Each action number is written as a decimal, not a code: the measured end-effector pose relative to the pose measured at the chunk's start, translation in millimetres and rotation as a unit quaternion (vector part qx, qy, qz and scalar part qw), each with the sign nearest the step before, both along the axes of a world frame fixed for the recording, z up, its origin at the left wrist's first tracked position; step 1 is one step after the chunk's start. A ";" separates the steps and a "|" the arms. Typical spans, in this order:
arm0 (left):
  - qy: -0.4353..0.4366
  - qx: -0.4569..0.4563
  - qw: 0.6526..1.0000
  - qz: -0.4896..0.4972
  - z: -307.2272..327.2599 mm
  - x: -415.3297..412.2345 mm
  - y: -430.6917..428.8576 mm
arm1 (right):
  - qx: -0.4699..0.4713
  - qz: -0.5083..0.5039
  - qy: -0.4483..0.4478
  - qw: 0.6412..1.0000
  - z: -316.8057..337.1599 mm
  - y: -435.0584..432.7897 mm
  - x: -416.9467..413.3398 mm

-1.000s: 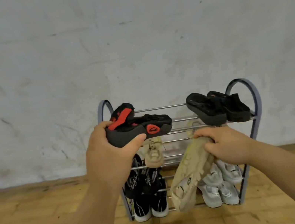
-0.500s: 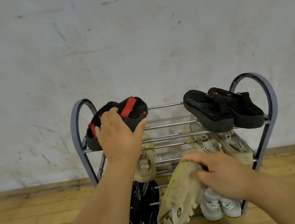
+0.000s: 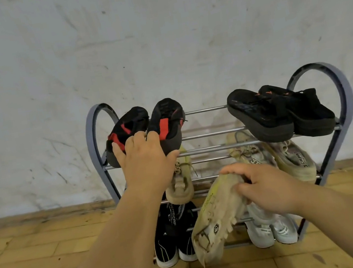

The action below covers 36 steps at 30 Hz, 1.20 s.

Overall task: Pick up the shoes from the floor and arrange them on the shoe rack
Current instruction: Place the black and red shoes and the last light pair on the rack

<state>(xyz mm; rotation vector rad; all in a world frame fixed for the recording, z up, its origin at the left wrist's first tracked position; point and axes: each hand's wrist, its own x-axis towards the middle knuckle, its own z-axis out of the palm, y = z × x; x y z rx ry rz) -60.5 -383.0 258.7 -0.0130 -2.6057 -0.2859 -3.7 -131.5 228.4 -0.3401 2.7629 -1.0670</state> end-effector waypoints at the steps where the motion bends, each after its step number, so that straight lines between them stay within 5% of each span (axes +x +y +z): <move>1: 0.005 0.006 1.000 -0.005 -0.2 0.0 -0.8 | -0.001 -0.004 0.001 1.000 0.6 0.2 0.4; 21: 0.079 0.080 0.993 -0.047 2.1 9.9 -5.0 | -0.048 -0.084 0.088 0.991 5.6 11.3 1.5; 24: 0.101 0.182 0.971 -0.121 18.4 32.0 8.4 | -0.090 -0.117 0.117 0.982 13.9 16.8 1.6; 27: -0.085 0.233 0.929 -0.275 25.8 57.7 20.6 | -0.202 -0.154 0.124 0.959 23.6 23.9 4.2; 30: -0.312 0.170 0.863 -0.359 17.3 72.3 20.7 | -0.322 -0.196 0.097 0.921 29.0 29.8 5.4; 33: -0.367 0.093 0.847 -0.374 6.6 80.7 16.0 | -0.426 -0.241 0.050 0.871 29.5 29.4 7.4; 36: -0.360 0.021 0.864 -0.352 3.2 89.5 14.8 | -0.439 -0.241 0.010 0.866 26.8 24.6 11.4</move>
